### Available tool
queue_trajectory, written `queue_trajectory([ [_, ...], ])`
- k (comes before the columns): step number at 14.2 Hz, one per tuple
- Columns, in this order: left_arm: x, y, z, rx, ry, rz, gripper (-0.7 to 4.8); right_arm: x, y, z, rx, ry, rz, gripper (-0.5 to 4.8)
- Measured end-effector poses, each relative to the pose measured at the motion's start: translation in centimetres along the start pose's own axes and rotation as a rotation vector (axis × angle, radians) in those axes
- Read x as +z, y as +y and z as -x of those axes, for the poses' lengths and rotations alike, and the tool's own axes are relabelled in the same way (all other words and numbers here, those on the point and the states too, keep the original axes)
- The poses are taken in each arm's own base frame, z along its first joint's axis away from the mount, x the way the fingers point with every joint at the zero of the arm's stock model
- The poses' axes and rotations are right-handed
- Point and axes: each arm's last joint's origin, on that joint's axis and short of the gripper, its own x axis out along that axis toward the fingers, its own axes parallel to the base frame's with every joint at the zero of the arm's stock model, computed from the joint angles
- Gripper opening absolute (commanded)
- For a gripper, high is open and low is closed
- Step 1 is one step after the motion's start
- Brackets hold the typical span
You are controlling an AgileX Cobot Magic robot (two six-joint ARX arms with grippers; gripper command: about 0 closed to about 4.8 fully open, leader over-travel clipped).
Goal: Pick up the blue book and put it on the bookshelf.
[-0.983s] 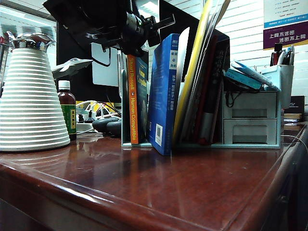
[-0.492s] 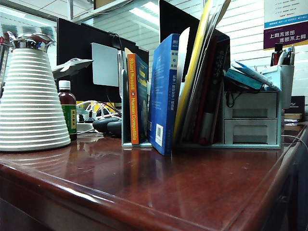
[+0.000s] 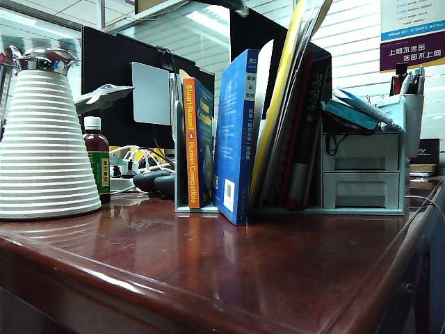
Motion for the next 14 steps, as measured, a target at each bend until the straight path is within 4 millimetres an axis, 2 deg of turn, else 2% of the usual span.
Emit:
queue_trajectory([
  [1,-0.6,-0.2,0.1,0.053,0.002,0.018,4.04,0.3,0.0,0.3,-0.011,-0.013,0.004,-0.01],
  [2,-3.3,0.2,-0.3,0.116,0.060,0.113,4.04,0.3,0.0,0.4,-0.011,-0.016,0.004,-0.01],
  [5,-5.6,-0.1,-2.1,0.136,0.091,0.130,4.01,0.4,0.0,0.5,-0.011,-0.017,0.004,-0.01],
  [6,-6.2,-0.3,-2.8,0.137,0.095,0.128,3.85,0.4,0.0,0.5,-0.011,-0.017,0.004,-0.01],
  [7,-6.8,-0.4,-3.4,0.150,0.096,0.125,3.22,0.4,0.0,0.5,-0.011,-0.017,0.004,-0.01],
  [8,-7.3,-0.5,-3.8,0.187,0.095,0.118,2.02,0.4,0.0,0.5,-0.011,-0.017,0.004,-0.01],
  [9,-7.7,-0.3,-4.2,0.234,0.090,0.111,1.09,0.4,0.0,0.5,-0.011,-0.017,0.004,-0.01],
  [11,-7.9,0.1,-4.8,0.300,0.060,0.115,1.09,0.4,0.1,0.5,0.000,-0.017,0.004,-0.01],
  [14,-8.0,1.4,-5.8,0.321,0.038,0.133,0.47,0.4,0.1,0.5,0.012,-0.018,0.005,-0.01],
])
